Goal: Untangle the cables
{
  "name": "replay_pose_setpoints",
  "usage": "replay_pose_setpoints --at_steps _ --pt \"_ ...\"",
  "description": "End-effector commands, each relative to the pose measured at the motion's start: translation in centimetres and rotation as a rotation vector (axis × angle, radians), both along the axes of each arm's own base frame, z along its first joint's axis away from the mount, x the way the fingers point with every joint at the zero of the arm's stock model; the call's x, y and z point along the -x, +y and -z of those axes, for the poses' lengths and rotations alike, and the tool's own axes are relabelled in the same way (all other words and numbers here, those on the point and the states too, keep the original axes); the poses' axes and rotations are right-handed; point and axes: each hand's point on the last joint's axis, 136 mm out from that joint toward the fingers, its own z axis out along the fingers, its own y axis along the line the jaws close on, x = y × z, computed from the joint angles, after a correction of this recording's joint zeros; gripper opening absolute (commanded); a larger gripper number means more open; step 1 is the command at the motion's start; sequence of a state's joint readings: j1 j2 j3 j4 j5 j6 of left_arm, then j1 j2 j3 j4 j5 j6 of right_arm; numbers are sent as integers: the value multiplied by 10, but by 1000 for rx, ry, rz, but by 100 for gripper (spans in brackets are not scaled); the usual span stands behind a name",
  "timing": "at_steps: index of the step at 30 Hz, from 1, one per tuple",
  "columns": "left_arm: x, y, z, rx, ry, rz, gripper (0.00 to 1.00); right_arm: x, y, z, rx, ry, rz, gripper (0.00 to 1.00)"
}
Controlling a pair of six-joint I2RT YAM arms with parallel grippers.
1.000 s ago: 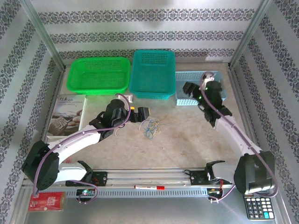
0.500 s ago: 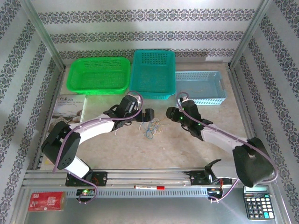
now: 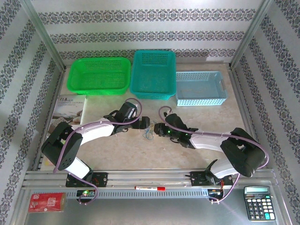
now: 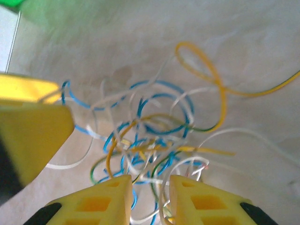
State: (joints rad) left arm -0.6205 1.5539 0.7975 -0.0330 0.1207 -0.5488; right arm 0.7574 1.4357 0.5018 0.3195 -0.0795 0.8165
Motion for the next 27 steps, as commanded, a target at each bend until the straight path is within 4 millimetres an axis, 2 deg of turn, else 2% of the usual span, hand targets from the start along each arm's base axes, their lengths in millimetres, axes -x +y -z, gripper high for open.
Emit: replay_pose_setpoints --at_steps 1,4,8,12,15,18,21,27 --pt "5 9 -1 -54 -19 14 100 0 3 -18 -48 -38 25 28" --pt "6 12 -2 -59 -26 13 100 -7 -10 -42 -59 -94 64 31" --pt "7 12 -12 -46 -48 16 100 -23 -48 -64 -56 -142 185 35" --pt "7 9 -31 -14 -79 25 100 -36 -84 -62 -46 -117 278 45" --pt "5 3 -48 28 -104 37 100 -45 -97 -56 -33 -93 298 49" --pt "2 -6 -59 65 -112 52 100 -53 -100 -51 -26 -71 293 49" --pt "-1 -16 -60 81 -106 67 100 -60 -95 -44 -19 -52 279 49" --pt "2 -30 -38 45 -63 94 100 -66 -70 -34 -68 -18 220 43"
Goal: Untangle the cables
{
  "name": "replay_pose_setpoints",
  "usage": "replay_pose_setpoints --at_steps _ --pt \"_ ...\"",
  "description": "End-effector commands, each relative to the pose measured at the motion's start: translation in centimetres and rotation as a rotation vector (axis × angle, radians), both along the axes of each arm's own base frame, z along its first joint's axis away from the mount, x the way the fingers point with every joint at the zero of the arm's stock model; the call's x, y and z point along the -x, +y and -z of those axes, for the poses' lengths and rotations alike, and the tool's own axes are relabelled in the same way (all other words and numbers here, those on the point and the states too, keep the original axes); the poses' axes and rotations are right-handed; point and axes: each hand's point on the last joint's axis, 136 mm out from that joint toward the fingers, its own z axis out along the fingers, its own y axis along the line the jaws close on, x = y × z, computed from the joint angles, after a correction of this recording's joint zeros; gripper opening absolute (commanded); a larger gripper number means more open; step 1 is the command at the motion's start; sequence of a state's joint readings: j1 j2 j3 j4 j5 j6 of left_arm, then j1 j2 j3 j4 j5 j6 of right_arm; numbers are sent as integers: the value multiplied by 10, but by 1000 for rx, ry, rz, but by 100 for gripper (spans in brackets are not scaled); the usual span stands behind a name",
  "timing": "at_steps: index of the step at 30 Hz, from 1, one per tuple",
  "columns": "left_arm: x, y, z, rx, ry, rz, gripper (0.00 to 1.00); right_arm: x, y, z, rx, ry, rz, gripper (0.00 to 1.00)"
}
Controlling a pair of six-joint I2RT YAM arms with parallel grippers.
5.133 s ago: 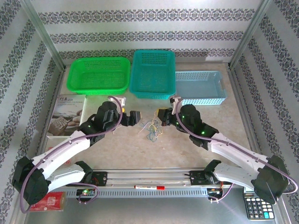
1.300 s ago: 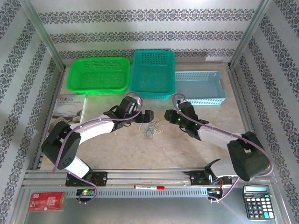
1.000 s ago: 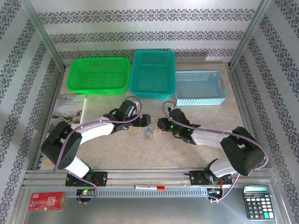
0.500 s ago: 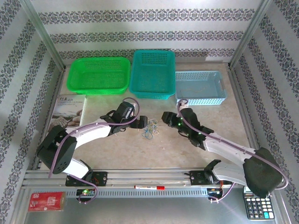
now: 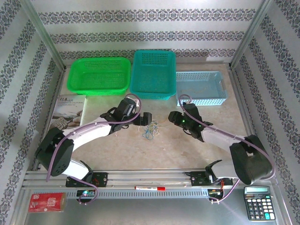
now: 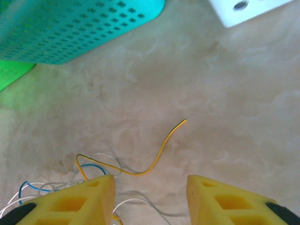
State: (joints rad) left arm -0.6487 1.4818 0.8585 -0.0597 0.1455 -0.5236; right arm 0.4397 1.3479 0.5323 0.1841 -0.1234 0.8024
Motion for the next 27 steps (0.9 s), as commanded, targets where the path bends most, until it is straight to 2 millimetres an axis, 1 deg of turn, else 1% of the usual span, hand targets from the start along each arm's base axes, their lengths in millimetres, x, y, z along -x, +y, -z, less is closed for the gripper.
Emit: replay_pose_setpoints --at_steps 1,3,6,10,15,21,27 --pt "5 -8 13 -33 29 27 100 -6 25 -18 -53 -54 -67 43" --pt "8 -3 25 -59 47 13 100 0 36 -23 -41 -71 -94 42" --pt "12 8 41 -106 66 -15 100 12 46 -29 -15 -95 -127 42" --pt "18 20 61 -156 95 -36 100 29 49 -33 21 -118 -150 42" --pt "24 29 82 -199 129 -52 100 46 52 -28 64 -126 -181 41" --pt "27 35 95 -226 146 -61 100 54 62 -21 106 -116 -230 41" --pt "29 36 94 -224 142 -63 100 51 69 -9 139 -93 -251 40"
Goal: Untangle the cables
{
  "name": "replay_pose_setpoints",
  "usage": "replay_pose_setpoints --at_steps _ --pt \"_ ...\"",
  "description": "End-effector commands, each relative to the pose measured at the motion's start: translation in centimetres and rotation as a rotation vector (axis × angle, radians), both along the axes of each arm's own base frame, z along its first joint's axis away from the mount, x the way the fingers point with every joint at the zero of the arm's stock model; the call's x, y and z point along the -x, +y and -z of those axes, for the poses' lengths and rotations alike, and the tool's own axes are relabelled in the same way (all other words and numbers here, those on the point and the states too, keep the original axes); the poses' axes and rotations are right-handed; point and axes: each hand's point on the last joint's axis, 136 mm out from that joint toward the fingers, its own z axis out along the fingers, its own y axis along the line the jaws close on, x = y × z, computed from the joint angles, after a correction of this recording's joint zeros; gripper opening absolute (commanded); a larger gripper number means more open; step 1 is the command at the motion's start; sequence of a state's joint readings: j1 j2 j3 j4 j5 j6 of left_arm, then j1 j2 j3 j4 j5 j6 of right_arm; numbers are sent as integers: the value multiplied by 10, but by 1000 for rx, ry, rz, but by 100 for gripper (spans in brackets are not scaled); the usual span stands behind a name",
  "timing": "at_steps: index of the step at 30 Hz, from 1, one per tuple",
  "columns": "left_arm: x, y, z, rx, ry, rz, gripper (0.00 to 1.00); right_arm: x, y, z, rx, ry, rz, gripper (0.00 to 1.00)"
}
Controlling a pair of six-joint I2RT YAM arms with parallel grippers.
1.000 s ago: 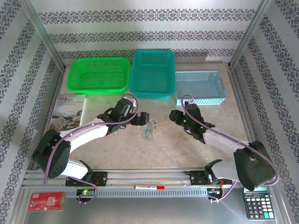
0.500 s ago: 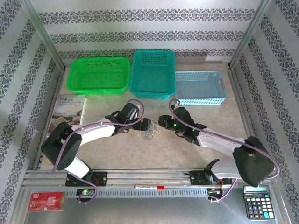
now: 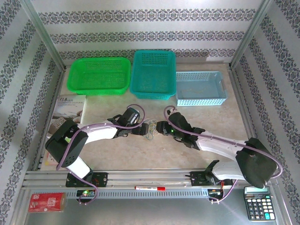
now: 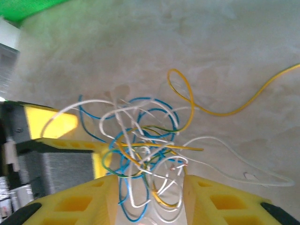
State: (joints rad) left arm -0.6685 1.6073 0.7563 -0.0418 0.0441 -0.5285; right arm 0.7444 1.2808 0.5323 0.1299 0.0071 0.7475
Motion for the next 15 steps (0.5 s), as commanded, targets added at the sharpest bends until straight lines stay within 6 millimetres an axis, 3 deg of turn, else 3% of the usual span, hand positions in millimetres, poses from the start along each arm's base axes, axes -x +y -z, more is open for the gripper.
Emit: replay_pose_setpoints --at_steps 1,12,15 --pt "8 8 11 -36 20 -14 100 -4 3 5 46 -8 -12 39" --pt "7 7 7 -29 13 -13 100 -12 2 22 67 18 12 24" --pt "8 7 6 -27 9 -13 100 -14 3 23 50 24 12 13"
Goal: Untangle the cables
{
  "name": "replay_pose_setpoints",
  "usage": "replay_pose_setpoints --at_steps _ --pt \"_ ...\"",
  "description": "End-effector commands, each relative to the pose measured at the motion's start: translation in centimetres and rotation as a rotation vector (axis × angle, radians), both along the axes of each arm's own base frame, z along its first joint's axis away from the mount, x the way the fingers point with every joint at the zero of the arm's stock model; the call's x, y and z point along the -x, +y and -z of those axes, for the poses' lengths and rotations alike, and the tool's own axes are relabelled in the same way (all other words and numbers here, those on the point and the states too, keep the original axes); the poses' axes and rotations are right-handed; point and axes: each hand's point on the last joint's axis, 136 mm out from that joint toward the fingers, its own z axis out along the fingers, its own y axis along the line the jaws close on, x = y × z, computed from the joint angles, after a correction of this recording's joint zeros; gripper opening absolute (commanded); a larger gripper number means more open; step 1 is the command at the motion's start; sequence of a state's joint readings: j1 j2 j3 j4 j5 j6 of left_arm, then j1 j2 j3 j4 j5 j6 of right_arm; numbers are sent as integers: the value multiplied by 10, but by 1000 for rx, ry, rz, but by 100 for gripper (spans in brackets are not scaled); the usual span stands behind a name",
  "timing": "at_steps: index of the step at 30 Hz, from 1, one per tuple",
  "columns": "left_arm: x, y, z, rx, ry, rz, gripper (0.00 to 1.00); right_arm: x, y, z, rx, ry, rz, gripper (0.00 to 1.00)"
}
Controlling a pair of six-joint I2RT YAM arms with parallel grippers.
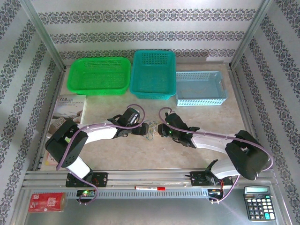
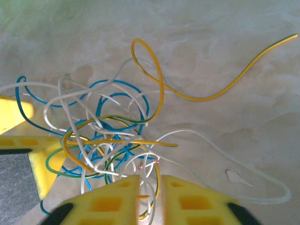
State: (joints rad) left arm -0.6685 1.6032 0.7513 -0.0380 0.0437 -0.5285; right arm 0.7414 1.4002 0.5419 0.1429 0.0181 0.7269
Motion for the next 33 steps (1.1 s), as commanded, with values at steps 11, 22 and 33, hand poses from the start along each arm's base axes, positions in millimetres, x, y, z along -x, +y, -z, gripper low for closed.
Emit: replay_pose_setpoints --at_steps 11,22,33 --pt "6 2 -17 22 -20 -10 100 -6 0 -48 -124 -87 17 0" --pt "3 -3 -64 100 -97 -5 100 2 -11 -84 -186 -153 37 0" --pt "-2 -8 -82 120 -141 19 100 -2 7 -161 -296 -263 -40 0"
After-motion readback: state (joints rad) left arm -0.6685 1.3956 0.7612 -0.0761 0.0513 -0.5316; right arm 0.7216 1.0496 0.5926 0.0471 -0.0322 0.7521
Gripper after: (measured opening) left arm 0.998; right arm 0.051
